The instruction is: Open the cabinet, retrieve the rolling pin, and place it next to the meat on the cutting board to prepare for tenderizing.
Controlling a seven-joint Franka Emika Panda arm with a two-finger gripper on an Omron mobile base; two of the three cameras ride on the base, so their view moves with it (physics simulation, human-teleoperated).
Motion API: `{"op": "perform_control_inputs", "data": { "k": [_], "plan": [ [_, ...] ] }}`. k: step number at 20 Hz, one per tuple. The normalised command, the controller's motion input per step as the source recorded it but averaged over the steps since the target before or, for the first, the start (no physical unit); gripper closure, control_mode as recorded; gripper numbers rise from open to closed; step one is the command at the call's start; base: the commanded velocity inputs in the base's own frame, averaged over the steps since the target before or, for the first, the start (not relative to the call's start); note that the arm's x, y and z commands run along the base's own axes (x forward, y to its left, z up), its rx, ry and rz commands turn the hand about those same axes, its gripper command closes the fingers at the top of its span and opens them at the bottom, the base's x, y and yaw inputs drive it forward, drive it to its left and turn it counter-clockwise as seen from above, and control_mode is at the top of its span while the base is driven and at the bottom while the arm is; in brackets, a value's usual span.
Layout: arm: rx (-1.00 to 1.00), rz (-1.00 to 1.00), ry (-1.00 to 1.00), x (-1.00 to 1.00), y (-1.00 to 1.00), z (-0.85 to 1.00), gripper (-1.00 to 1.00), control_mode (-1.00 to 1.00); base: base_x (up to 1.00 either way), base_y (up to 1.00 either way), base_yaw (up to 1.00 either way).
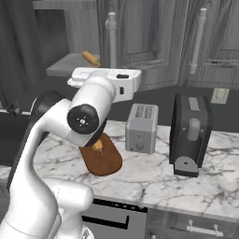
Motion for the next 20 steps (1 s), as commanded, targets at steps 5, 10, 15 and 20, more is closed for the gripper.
{"op": "perform_control_inputs", "data": {
  "k": [5, 10, 15, 20],
  "plan": [
    [-0.04, 0.0, -0.13, -1.0, 0.01, 0.0, -1.0, -1.0, 0.0, 0.0, 0.0],
    [-0.05, 0.0, -0.08, -0.9, 0.23, 0.0, -1.0, -1.0, 0.0, 0.0, 0.0],
    [-0.09, 0.0, -0.05, -0.41, 0.54, 0.0, -1.0, -1.0, 0.0, 0.0, 0.0],
    [-0.13, 0.0, -0.01, -0.12, 0.58, 0.0, -1.0, -1.0, 0.0, 0.0, 0.0]
  ]
}}
